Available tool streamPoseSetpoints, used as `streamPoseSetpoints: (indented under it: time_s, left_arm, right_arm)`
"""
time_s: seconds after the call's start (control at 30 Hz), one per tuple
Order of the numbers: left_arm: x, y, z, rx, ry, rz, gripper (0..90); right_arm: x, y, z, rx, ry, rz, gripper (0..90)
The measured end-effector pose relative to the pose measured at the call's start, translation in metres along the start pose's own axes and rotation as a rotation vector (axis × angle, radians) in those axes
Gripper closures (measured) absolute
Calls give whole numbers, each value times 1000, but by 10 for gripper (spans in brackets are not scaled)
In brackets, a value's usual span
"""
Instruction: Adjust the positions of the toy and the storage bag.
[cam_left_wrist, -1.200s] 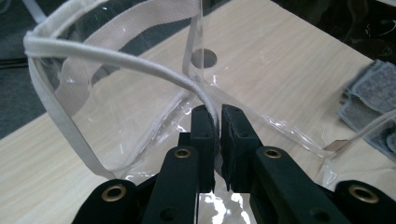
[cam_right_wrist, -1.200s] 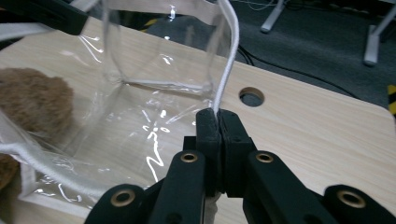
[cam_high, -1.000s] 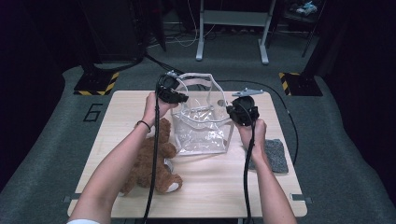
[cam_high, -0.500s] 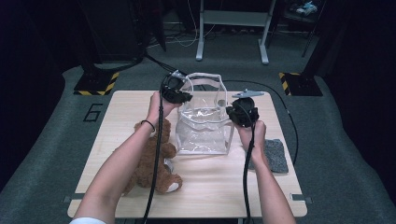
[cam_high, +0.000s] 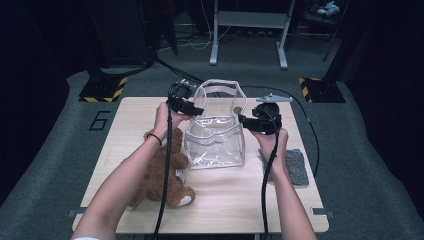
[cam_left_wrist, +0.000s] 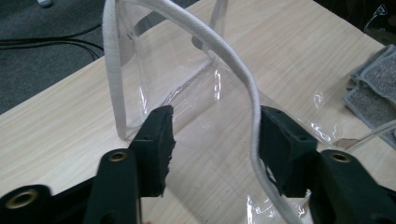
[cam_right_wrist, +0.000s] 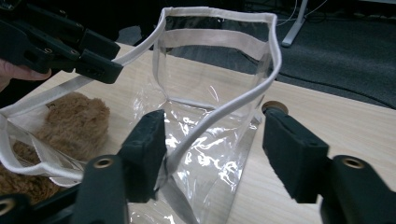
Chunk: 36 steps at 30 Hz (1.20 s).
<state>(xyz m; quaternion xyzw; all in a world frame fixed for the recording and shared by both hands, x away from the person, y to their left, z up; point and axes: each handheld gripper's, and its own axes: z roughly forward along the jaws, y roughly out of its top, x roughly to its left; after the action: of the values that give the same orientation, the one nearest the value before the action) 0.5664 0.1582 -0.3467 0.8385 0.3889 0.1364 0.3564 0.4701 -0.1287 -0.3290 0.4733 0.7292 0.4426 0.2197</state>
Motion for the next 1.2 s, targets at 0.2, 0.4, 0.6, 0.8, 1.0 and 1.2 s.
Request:
streamPoseSetpoints:
  time_s: [0.2,0.4,0.6,0.8,1.0,1.2]
  left_arm:
    - [6,-2,-14,-35,23,-31,284]
    - [17,-8,-31,-66,36,-70,191]
    - [28,-19,-47,-101,62,-122,153]
    - [35,-34,-57,-98,73,-139,139]
    - [44,-51,-64,-95,82,-176,113]
    - [48,-73,-63,-59,92,-224,81]
  right_arm:
    - [-18,-9,-14,-33,-8,37,216]
    - [-35,-26,-21,-49,-14,69,140]
    - [-54,-51,-19,-12,-56,102,73]
    - [-68,-85,-3,68,-114,105,37]
    - [-86,-125,13,130,-156,142,12]
    - [-93,-160,28,212,-211,167,0]
